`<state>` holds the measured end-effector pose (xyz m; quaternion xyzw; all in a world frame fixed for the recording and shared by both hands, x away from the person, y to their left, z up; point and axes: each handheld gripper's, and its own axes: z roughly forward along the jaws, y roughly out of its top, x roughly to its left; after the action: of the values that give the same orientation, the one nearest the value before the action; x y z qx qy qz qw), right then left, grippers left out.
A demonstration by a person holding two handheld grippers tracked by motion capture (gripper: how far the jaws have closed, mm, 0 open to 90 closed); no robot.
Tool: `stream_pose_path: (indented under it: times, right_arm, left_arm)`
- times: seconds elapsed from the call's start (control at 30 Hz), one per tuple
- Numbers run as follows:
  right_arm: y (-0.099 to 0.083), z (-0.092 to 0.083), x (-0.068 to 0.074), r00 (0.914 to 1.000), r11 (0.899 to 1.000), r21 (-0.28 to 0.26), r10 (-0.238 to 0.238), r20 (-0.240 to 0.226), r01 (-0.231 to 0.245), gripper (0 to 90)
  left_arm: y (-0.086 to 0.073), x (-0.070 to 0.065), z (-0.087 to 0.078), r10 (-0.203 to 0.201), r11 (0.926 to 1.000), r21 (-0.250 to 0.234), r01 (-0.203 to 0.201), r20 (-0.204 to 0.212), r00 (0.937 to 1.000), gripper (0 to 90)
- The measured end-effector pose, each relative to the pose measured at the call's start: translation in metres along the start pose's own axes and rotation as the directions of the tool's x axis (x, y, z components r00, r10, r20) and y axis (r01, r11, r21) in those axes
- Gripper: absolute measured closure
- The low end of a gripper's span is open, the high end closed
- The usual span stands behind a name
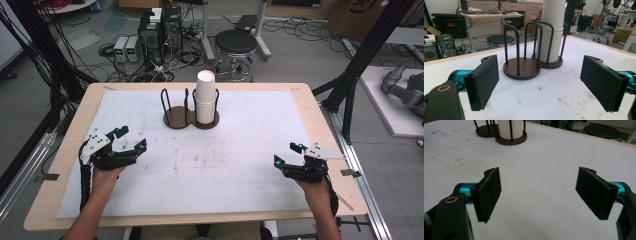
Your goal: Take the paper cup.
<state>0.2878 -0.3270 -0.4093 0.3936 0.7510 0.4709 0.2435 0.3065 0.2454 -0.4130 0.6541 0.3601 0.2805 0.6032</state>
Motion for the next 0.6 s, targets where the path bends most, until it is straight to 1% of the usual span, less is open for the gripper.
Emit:
stream_pose_path:
  times: [0.13,0.3,0.43,0.6]
  right_arm:
    - [-0.0003,-0.0012,0.0,1.0,1.0,0.001,-0.002,0.002,0.002,21.0]
    - [-0.0005,-0.0014,0.0,1.0,1.0,0.0,0.002,-0.002,-0.002,21.0]
    - [-0.0009,0.0003,0.0002,1.0,1.0,0.008,-0.002,-0.007,0.003,21.0]
    - [-0.0009,0.0018,-0.0014,0.9999,1.0,0.004,-0.001,-0.016,0.001,21.0]
  left_arm:
    - [0.0002,0.0002,-0.0004,-0.002,1.0,-0.001,0.002,-0.003,1.0,15.3]
    - [-0.0002,-0.0007,0.0004,-0.001,1.0,0.001,0.001,0.005,1.0,15.3]
    - [-0.0007,-0.0017,0.0028,-0.004,1.0,0.004,0.004,0.014,0.9999,15.2]
    - [-0.0007,-0.0026,0.0075,-0.013,0.9999,0.008,0.013,0.02,0.9997,15.3]
